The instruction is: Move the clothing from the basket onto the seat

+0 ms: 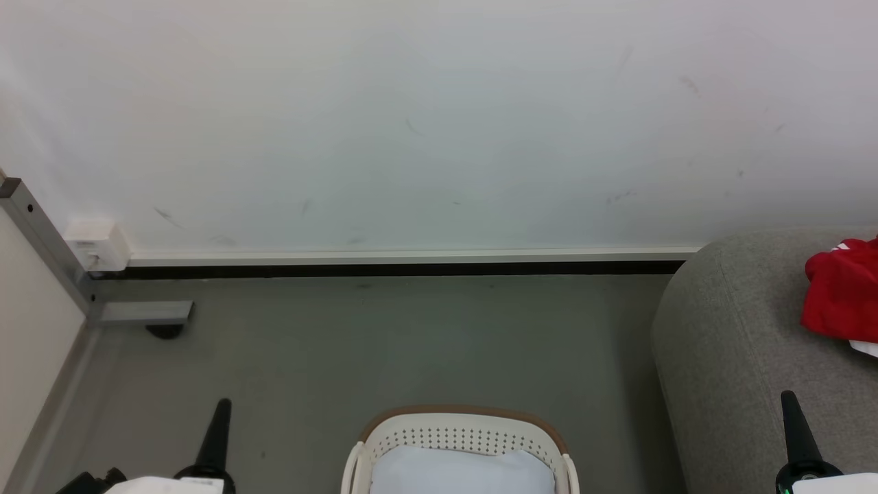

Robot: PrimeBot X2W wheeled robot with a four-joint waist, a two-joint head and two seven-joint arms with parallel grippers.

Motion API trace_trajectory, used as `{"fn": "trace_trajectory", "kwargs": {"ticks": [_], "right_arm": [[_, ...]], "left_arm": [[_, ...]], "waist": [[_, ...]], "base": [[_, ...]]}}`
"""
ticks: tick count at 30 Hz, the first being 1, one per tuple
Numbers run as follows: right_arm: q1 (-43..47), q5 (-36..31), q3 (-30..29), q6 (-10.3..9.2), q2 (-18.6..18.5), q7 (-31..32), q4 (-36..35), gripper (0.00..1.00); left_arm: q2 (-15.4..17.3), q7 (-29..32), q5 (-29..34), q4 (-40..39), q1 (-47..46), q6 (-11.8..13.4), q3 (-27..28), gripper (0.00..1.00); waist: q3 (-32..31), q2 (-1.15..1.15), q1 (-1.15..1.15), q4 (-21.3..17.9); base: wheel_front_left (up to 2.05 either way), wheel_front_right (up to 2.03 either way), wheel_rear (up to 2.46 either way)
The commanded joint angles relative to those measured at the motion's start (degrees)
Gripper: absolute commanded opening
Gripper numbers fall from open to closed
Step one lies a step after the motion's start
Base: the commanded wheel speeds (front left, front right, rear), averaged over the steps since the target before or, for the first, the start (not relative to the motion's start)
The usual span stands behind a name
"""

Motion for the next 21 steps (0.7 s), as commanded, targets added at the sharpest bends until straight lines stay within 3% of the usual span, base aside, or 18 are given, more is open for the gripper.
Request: {"fn": "trace_trajectory", "kwargs": {"ticks": [1, 21], "right_arm": [[-1.10, 1.70, -0.23, -0.09, -0.64, 0.40, -0.64, 0.00], [-2.37, 12.13, -0.36, -0.10, -0.71, 2.98, -0.76, 0.00]], "left_arm": [[0.05, 0.47, -1.29, -0.51, -1.06, -0.37, 0.46, 0.00], [-0.41, 3.09, -10.71, -0.71, -2.25, -1.12, 1.78, 0.00]], "waist": [[0.06, 0.00, 0.00, -0.03], [0.89, 0.00, 0.00, -0.47]], "base": [[0.00, 0.00, 0.00], [0.00, 0.00, 0.00]]}}
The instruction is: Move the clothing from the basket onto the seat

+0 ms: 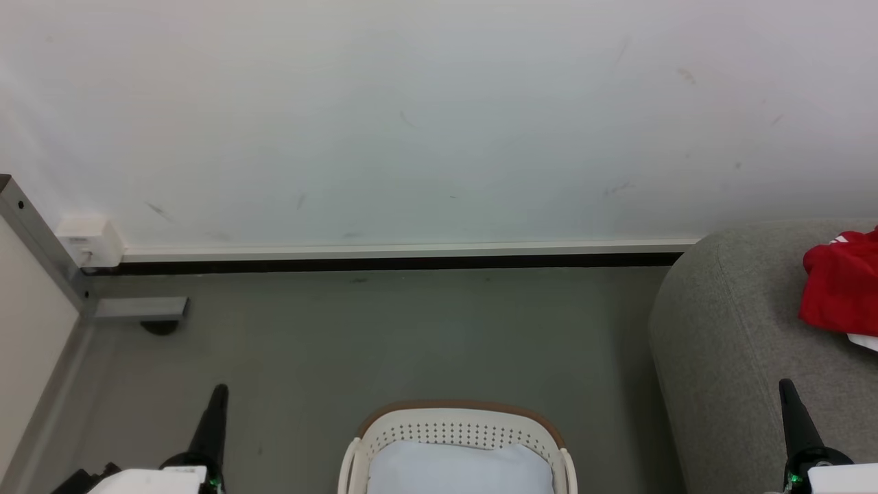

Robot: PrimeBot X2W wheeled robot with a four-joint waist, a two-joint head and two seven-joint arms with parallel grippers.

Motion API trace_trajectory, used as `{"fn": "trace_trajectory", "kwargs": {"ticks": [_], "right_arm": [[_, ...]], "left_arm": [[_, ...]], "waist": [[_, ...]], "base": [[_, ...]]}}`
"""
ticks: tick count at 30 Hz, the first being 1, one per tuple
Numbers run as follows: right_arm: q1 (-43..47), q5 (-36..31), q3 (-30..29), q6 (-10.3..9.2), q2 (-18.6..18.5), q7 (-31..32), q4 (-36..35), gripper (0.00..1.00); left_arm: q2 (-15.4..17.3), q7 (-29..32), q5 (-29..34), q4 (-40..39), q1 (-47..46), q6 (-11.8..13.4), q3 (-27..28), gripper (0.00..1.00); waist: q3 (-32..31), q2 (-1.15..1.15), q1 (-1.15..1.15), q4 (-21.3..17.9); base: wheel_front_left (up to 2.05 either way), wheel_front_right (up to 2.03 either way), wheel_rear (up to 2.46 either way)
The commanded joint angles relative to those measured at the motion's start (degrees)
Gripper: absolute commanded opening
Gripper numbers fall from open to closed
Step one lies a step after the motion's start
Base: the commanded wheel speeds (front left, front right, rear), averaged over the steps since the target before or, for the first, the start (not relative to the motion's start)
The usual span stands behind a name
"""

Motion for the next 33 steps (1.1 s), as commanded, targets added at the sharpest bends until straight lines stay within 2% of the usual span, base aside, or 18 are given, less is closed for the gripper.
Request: {"fn": "trace_trajectory", "kwargs": {"ticks": [1, 25, 33], "right_arm": [[-0.90, 1.58, -0.23, -0.09, -0.56, 0.31, -0.55, 0.00], [-2.21, 12.00, -0.35, -0.12, -0.60, 2.92, -0.60, 0.00], [-2.22, 11.98, -0.35, -0.12, -0.59, 3.01, -0.58, 0.00]], "left_arm": [[0.06, 0.56, -1.69, -0.36, -0.95, -0.35, 0.40, 0.00], [-0.41, 3.05, -11.05, -0.52, -2.07, -1.13, 1.71, 0.00], [-0.41, 3.15, -11.16, -0.52, -2.06, -1.11, 1.70, 0.00]], "waist": [[0.07, 0.00, 0.00, -0.04], [1.06, 0.00, 0.00, -0.56], [1.09, 0.00, 0.00, -0.58]], "base": [[0.00, 0.00, 0.00], [0.00, 0.00, 0.00], [0.00, 0.00, 0.00]]}}
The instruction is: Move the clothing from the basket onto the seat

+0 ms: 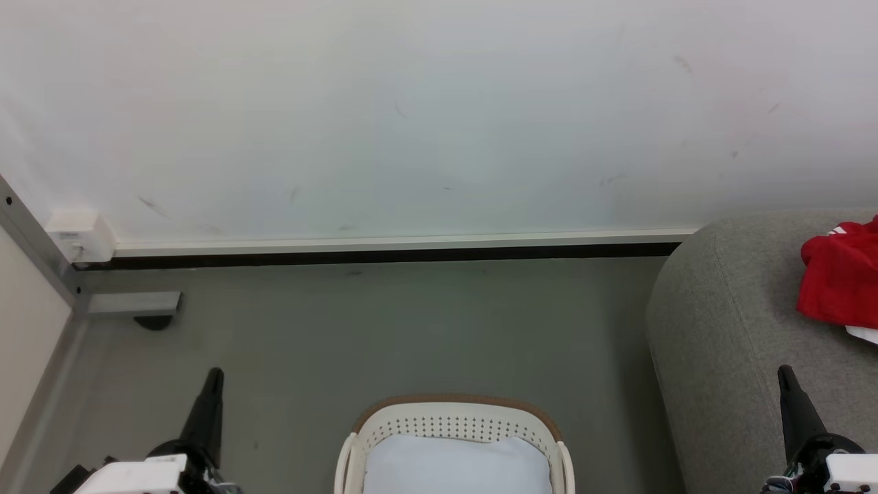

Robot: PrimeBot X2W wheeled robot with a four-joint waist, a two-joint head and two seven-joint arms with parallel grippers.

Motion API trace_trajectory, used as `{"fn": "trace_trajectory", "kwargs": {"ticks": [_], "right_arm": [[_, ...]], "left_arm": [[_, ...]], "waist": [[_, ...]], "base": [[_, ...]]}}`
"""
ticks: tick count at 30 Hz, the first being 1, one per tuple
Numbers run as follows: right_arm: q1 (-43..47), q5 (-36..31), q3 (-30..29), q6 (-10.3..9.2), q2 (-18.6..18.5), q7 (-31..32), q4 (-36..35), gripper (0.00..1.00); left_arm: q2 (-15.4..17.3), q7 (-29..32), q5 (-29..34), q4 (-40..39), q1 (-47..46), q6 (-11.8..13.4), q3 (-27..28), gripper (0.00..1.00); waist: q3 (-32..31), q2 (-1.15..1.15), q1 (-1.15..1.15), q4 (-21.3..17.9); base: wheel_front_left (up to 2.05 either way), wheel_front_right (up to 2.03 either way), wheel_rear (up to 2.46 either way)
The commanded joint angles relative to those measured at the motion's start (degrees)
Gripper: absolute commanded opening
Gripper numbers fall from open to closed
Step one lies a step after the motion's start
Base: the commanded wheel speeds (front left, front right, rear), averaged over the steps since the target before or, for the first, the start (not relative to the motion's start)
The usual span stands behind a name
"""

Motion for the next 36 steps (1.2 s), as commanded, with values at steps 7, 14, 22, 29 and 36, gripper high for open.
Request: {"fn": "trace_trajectory", "kwargs": {"ticks": [7, 14, 22, 29, 36], "right_arm": [[-0.74, 0.09, -0.19, -0.12, -0.40, 0.21, -0.27, 0.00], [-0.74, 0.09, -0.19, -0.12, -0.40, 0.21, -0.27, 0.00], [-0.73, 0.10, -0.19, -0.12, -0.41, 0.21, -0.27, 0.00], [-0.73, 0.10, -0.18, -0.12, -0.40, 0.20, -0.27, 0.00], [-0.73, 0.10, -0.18, -0.12, -0.40, 0.20, -0.27, 0.00]], "left_arm": [[0.08, 0.23, -0.80, -0.14, -0.52, -0.27, 0.18, 0.00], [0.08, 0.23, -0.81, -0.14, -0.52, -0.27, 0.18, 0.00], [0.08, 0.22, -0.81, -0.15, -0.51, -0.27, 0.17, 0.00], [0.08, 0.21, -0.81, -0.15, -0.51, -0.27, 0.17, 0.00], [0.08, 0.22, -0.82, -0.15, -0.51, -0.27, 0.17, 0.00]], "waist": [[0.00, 0.00, 0.00, 0.01], [0.00, 0.00, 0.00, 0.01], [0.00, 0.00, 0.00, 0.01], [0.00, 0.00, 0.00, 0.01], [0.00, 0.00, 0.00, 0.01]], "base": [[0.00, 0.00, 0.00], [0.00, 0.00, 0.00], [0.00, 0.00, 0.00], [0.00, 0.00, 0.00], [0.00, 0.00, 0.00]]}}
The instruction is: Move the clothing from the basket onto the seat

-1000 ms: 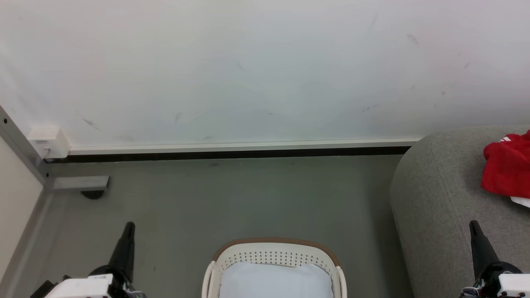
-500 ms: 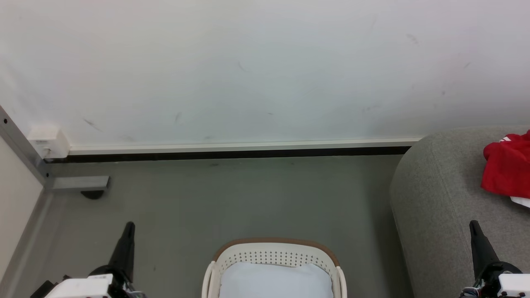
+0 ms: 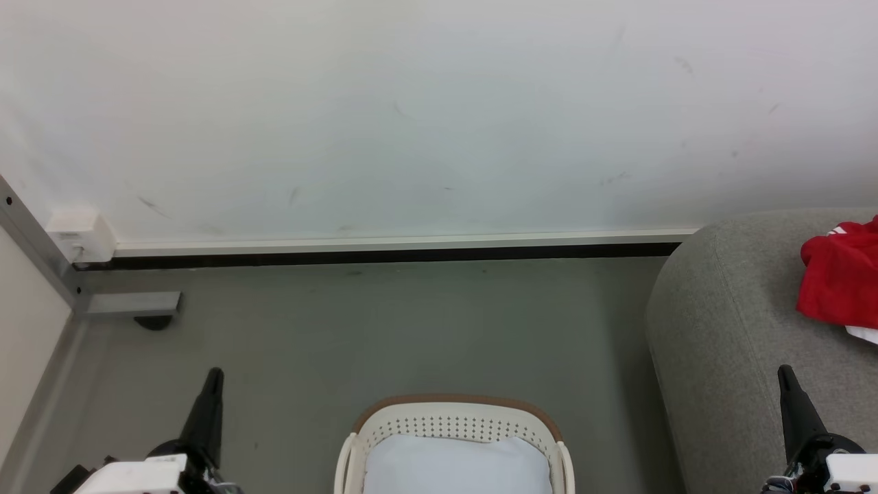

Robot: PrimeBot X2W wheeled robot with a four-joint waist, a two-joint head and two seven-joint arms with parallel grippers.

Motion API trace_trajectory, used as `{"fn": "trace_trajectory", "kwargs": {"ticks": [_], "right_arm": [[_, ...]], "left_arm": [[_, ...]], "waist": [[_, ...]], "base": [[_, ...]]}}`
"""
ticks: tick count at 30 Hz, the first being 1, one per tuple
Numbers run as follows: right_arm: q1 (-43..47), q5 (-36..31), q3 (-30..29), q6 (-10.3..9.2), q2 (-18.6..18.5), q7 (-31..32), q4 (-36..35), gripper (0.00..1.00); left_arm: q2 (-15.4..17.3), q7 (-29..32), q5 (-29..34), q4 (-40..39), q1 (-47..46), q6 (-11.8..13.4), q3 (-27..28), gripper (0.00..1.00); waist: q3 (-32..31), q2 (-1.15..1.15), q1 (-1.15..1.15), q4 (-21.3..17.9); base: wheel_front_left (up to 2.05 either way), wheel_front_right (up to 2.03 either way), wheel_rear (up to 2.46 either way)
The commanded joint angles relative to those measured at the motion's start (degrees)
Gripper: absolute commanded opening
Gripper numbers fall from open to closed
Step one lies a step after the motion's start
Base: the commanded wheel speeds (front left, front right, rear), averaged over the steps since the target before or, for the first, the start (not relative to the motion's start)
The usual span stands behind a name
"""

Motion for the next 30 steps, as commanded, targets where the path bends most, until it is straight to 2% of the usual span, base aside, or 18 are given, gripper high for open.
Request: {"fn": "trace_trajectory", "kwargs": {"ticks": [1, 30], "right_arm": [[-0.72, 0.10, -0.18, -0.12, -0.39, 0.20, -0.27, 0.00], [-0.72, 0.10, -0.18, -0.12, -0.38, 0.20, -0.27, 0.00]], "left_arm": [[0.08, 0.21, -0.82, -0.14, -0.51, -0.27, 0.17, 0.00], [0.09, 0.21, -0.83, -0.15, -0.50, -0.26, 0.16, 0.00]], "waist": [[0.00, 0.00, 0.00, 0.00], [0.00, 0.00, 0.00, 0.00]], "base": [[0.00, 0.00, 0.00], [0.00, 0.00, 0.00]]}}
